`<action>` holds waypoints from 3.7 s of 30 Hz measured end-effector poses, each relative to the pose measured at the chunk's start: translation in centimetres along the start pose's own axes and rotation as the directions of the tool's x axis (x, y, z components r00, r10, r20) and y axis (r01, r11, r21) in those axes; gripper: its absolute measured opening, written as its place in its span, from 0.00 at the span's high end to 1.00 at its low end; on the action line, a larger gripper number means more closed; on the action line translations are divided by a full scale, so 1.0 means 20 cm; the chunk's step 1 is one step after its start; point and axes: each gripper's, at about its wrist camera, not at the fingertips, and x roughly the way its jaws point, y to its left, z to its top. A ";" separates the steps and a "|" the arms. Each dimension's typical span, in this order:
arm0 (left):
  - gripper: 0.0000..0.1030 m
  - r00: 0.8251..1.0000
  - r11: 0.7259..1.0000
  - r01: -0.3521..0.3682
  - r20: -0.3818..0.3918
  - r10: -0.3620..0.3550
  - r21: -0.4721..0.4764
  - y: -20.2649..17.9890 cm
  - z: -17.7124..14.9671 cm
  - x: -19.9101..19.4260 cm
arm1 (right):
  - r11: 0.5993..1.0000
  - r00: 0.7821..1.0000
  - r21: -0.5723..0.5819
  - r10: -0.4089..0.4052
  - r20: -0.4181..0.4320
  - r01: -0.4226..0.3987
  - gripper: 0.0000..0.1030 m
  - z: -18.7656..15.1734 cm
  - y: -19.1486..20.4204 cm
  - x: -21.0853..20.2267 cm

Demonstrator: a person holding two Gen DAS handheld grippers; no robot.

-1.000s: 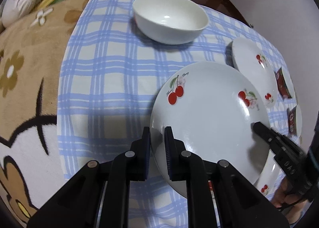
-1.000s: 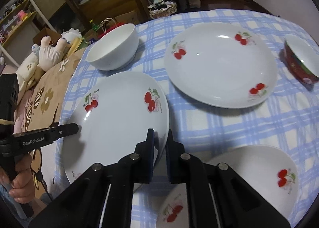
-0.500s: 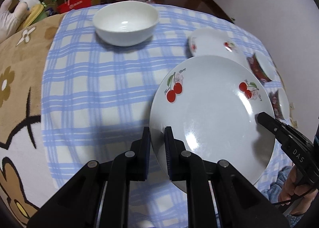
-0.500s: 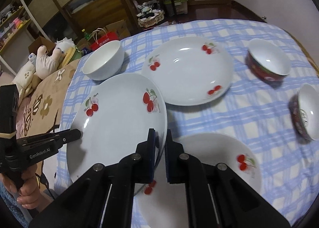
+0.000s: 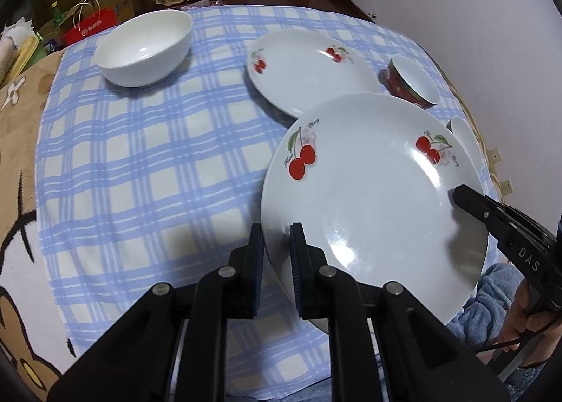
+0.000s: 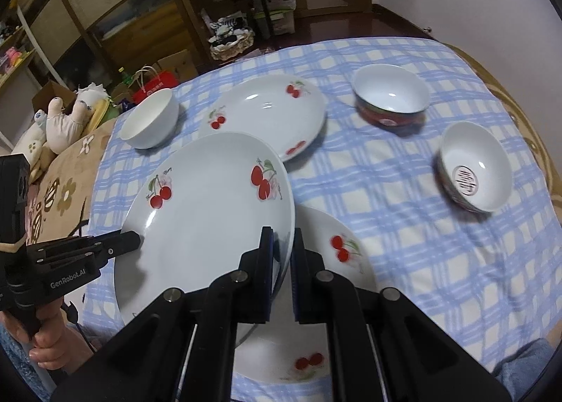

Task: Organize plates and bowls
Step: 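Lower the held plate with both tools onto the other cherry plate, then open both tools to release the plate rims and pull back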

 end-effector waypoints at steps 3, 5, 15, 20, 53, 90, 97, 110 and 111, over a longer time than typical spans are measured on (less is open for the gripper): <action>0.87 1.000 1.000 0.002 -0.020 -0.002 0.012 -0.05 -0.01 0.05 | 1.000 1.000 -0.003 -0.006 -0.016 0.006 0.91 -0.03 -0.06 0.00; 0.87 0.999 1.000 0.005 -0.032 -0.005 0.016 -0.08 -0.01 0.08 | 1.000 1.000 0.007 -0.009 -0.022 0.009 0.91 -0.05 -0.11 0.00; 0.86 0.998 0.996 -0.022 -0.051 0.026 0.081 -0.21 -0.06 0.20 | 0.996 0.998 0.084 -0.010 -0.060 0.015 0.91 -0.13 -0.28 0.06; 0.85 0.997 0.993 -0.047 -0.062 0.054 0.109 -0.24 -0.07 0.25 | 0.995 0.996 0.090 -0.045 -0.081 0.052 0.90 -0.15 -0.29 0.10; 0.86 0.996 0.993 -0.047 -0.065 0.054 0.104 -0.20 -0.09 0.31 | 0.984 0.975 0.054 -0.158 -0.156 0.168 0.86 -0.20 -0.26 0.21; 0.82 0.996 0.992 -0.061 -0.057 0.067 0.107 -0.19 -0.08 0.31 | 0.980 0.968 0.090 -0.156 -0.199 0.177 0.83 -0.19 -0.29 0.31; 0.82 0.993 0.984 -0.115 0.009 0.115 0.136 -0.20 -0.06 0.23 | 0.981 0.972 0.111 -0.133 -0.194 0.156 0.83 -0.17 -0.30 0.28; 0.44 0.984 0.974 -0.177 0.025 0.175 0.141 -0.17 0.12 0.16 | 0.991 0.992 0.066 -0.116 -0.046 0.119 0.52 0.00 -0.25 0.15; 0.38 0.981 0.969 -0.193 0.041 0.189 0.157 -0.19 0.14 0.14 | 0.993 0.994 0.053 -0.108 -0.036 0.109 0.47 0.03 -0.23 0.14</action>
